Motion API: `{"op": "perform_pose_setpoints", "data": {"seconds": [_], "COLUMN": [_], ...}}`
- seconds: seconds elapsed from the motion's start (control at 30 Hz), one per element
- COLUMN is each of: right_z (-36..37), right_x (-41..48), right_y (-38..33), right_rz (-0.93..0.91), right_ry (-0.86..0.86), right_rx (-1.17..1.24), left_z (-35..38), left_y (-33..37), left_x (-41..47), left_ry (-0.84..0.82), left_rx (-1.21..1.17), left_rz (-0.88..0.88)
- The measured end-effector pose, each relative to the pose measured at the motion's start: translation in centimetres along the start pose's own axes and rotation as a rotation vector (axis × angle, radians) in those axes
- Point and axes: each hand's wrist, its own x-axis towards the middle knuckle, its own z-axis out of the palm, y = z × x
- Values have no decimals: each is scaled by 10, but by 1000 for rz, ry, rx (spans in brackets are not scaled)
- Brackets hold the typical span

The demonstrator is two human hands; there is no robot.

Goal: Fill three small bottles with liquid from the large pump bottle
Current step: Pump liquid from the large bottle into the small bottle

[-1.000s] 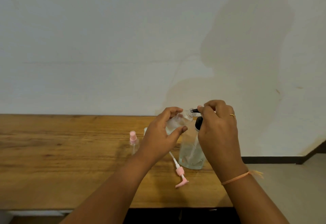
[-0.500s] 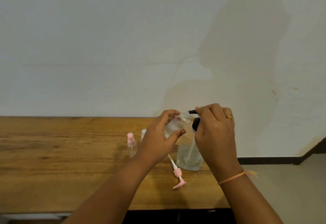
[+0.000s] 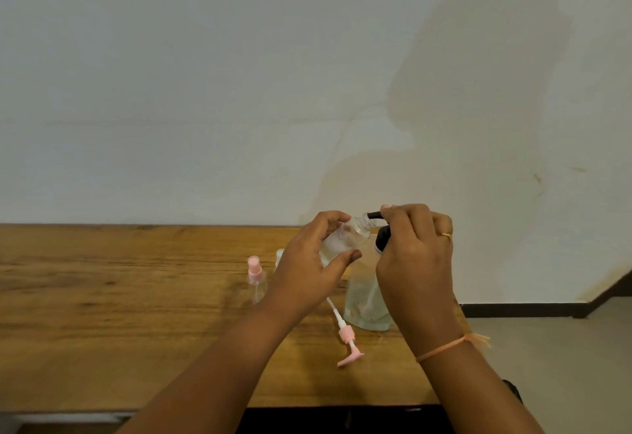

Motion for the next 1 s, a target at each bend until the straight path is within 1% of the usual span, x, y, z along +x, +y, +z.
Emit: {"op": "perform_pose_setpoints", "data": {"seconds": [0.4,0.67,0.8,1.0], "right_z": [-4,-6,-11,-6], "right_x": [0,3,7,4], "right_y": [-6,-1,-2,-5], "right_rz": [-52,2,-4,-41], "right_ry": [-40,-47,-47,-74], "right_rx": [-40,-35,-14,-66], "left_z": [1,5,4,3], "left_y": [0,-1,0,-1], "left_x": [0,0,0,-1], "left_ry": [9,33,43,41], "left_rx": [2,-24,-17,14], "left_rz": [8,1,-1,-5]}}
